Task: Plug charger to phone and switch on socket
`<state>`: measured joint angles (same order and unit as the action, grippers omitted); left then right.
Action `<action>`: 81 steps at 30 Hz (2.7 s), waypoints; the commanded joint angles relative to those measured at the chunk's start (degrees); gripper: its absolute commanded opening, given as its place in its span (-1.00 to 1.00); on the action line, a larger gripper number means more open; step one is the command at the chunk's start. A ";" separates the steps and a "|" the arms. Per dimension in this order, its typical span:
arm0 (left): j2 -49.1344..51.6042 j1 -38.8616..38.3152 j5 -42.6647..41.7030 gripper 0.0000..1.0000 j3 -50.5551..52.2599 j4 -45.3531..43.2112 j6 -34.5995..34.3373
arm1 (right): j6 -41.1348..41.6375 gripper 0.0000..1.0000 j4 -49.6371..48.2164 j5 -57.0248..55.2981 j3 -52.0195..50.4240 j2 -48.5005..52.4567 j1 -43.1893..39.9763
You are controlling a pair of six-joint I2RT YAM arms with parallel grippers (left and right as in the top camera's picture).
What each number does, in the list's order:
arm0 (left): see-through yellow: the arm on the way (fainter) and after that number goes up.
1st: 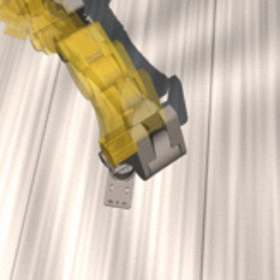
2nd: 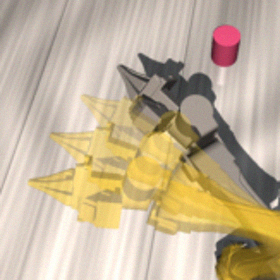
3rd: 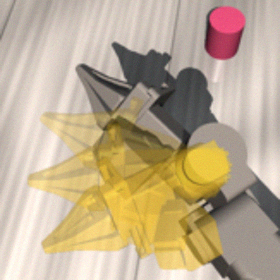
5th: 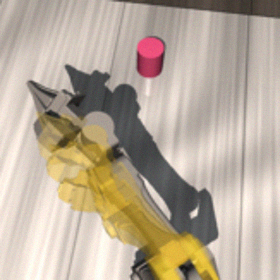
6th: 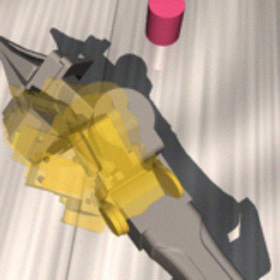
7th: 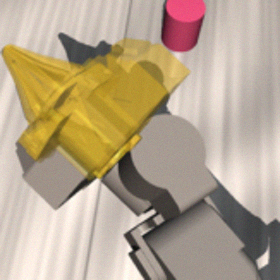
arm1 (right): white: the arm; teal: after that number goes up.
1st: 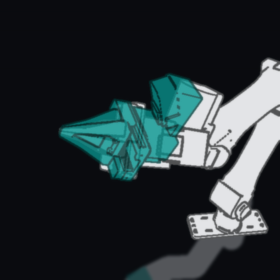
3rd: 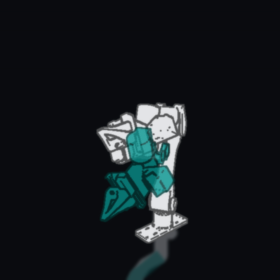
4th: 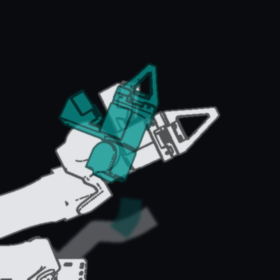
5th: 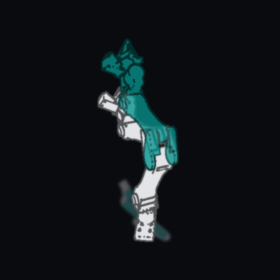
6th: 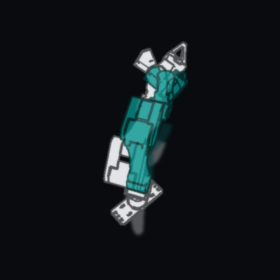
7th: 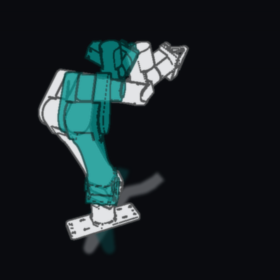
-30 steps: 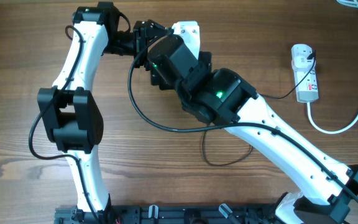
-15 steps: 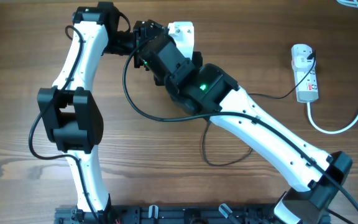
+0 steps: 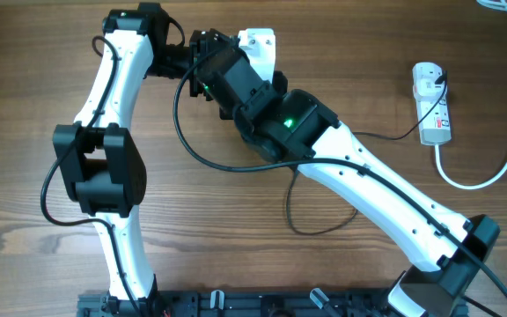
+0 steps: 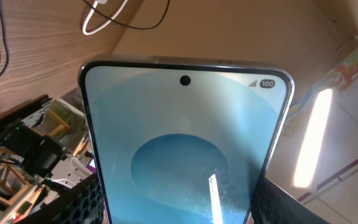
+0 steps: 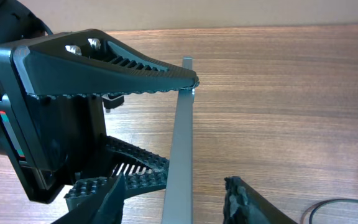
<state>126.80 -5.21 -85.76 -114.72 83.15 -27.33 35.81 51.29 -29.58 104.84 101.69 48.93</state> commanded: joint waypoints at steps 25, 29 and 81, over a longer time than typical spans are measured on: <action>-1.79 0.24 -1.66 0.23 -1.33 0.04 -0.13 | 0.37 -0.91 1.03 0.90 1.68 -0.42 -0.24; -1.79 0.24 -1.66 0.28 -1.33 0.02 -0.13 | 1.40 -0.91 1.09 0.90 1.68 -0.44 -0.24; -1.79 0.17 -4.59 -0.21 -1.33 7.98 -3.19 | 82.82 -0.91 1.79 4.90 1.55 -0.20 -0.24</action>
<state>126.80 -5.17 -88.29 -114.98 91.11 -30.35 118.50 53.25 -27.20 104.88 101.06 48.45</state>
